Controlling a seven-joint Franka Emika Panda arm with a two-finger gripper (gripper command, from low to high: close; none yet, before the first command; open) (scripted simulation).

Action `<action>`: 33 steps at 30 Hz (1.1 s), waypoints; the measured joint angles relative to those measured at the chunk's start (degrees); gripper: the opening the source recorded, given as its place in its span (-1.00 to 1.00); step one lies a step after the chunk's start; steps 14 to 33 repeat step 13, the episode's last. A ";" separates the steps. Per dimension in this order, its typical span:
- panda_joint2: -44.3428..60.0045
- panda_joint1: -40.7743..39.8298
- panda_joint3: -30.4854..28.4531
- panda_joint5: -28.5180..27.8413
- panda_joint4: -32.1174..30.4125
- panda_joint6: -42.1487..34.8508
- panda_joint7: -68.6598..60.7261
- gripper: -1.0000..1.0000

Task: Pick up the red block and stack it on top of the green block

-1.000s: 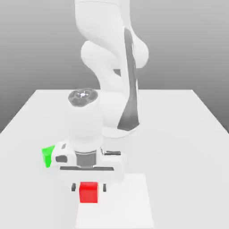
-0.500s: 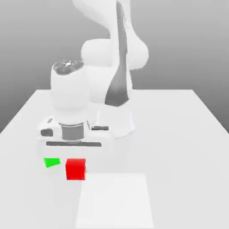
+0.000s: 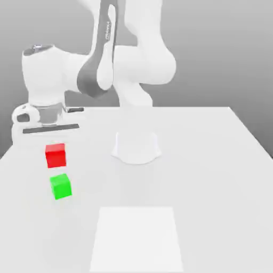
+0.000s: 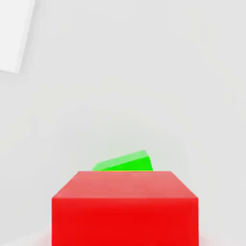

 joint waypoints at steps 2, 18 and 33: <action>2.27 2.20 -1.31 3.23 0.00 1.99 -2.27 -1.00; 13.61 7.01 -3.81 11.78 0.31 12.87 -8.10 -1.00; 13.61 7.01 -3.81 11.78 0.31 12.87 -8.10 -1.00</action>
